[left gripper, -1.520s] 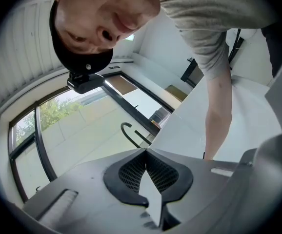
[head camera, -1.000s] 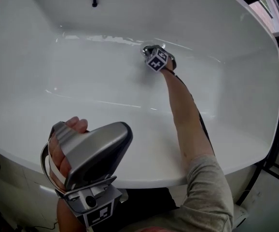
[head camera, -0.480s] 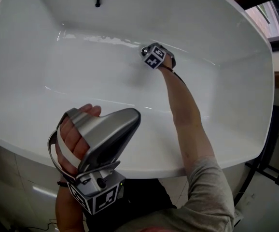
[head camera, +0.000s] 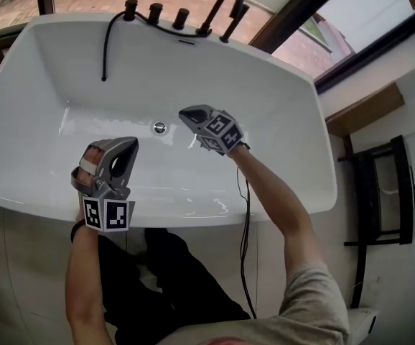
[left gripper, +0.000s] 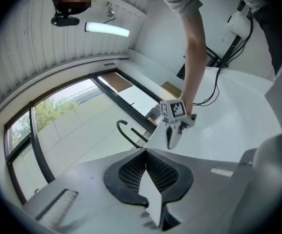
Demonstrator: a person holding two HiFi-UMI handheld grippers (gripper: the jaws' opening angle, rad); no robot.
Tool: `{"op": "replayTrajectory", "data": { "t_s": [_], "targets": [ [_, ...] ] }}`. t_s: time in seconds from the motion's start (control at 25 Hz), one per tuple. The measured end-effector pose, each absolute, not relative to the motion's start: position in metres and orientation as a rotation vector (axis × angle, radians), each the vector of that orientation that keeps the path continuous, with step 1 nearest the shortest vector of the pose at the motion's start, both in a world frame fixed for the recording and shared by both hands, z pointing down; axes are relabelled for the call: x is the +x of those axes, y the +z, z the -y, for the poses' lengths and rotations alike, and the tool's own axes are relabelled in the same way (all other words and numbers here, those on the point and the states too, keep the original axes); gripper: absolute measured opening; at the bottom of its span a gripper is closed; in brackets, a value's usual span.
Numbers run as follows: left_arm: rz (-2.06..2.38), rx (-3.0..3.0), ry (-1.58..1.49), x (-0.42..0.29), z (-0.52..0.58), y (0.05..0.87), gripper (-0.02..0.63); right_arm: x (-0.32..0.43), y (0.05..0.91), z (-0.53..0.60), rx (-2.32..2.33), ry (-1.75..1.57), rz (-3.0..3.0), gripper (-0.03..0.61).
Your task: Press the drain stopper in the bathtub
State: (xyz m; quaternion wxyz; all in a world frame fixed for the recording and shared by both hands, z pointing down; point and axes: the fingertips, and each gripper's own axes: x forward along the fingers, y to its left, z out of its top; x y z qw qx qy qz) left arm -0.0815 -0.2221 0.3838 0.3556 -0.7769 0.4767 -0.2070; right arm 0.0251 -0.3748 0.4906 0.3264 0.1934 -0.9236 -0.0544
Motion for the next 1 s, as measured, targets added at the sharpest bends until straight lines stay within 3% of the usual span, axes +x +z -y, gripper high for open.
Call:
{"op": "replayTrajectory", "data": {
  "t_s": [0.2,0.4,0.68,1.0],
  "targets": [
    [-1.324,-1.985,-0.427,-0.081,0.19,0.324,0.005,0.045,0.298,0.259,0.481,-0.196,2.754,0.0],
    [-1.339,-2.009,-0.2,-0.057,0.113,0.226,0.005,0.069,0.168,0.158,0.508,-0.433,2.953,0.0],
    [-1.234,-2.037,-0.016,-0.021,-0.038,0.123,0.005,0.102,0.096,-0.002,0.461,-0.584,3.139,0.0],
    [-1.042,-2.048,0.045,0.02,-0.146,0.076,0.005,0.13,0.072,-0.117,0.501,-0.81,3.174,0.0]
  ]
}}
